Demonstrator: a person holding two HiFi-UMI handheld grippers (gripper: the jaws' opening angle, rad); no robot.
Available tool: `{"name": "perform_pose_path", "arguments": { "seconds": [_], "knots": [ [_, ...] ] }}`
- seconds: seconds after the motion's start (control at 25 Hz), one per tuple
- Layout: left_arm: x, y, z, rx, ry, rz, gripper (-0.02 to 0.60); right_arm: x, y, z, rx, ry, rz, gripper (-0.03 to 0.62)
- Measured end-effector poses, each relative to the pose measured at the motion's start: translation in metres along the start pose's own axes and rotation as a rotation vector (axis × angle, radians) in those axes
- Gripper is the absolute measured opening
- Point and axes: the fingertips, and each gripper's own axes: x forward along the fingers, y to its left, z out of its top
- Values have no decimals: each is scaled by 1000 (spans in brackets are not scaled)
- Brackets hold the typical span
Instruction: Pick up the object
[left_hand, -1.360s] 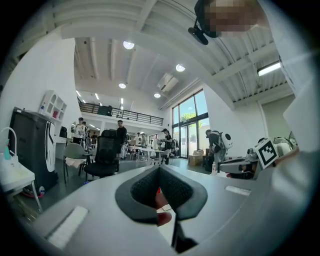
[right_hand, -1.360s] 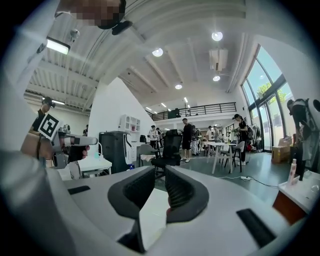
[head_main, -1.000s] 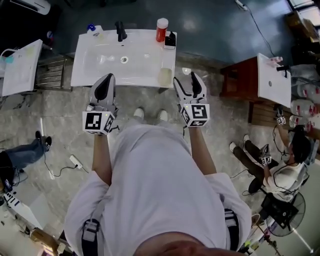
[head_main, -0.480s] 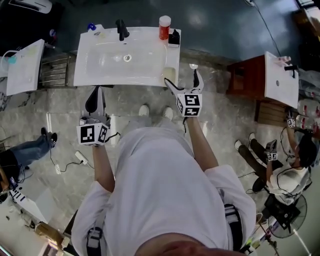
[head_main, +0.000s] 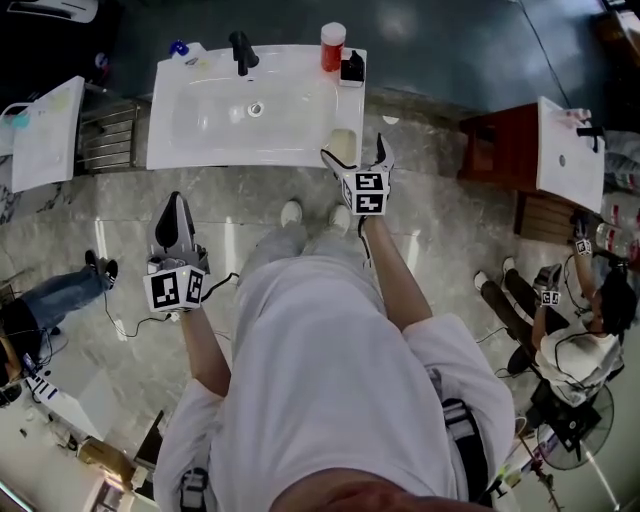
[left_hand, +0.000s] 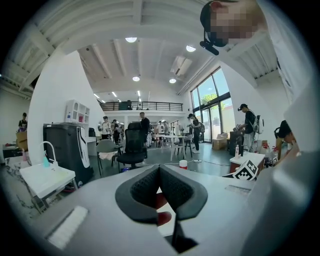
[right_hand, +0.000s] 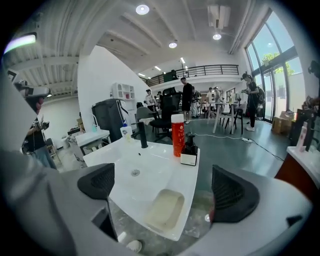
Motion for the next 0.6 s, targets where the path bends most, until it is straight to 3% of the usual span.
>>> {"name": "perform_pose_path", "arguments": {
  "seconds": [0.6],
  "knots": [
    [-40,36,-10,16,61,120,-2,51,-7,-73,87,181,-13,592]
  ]
}}
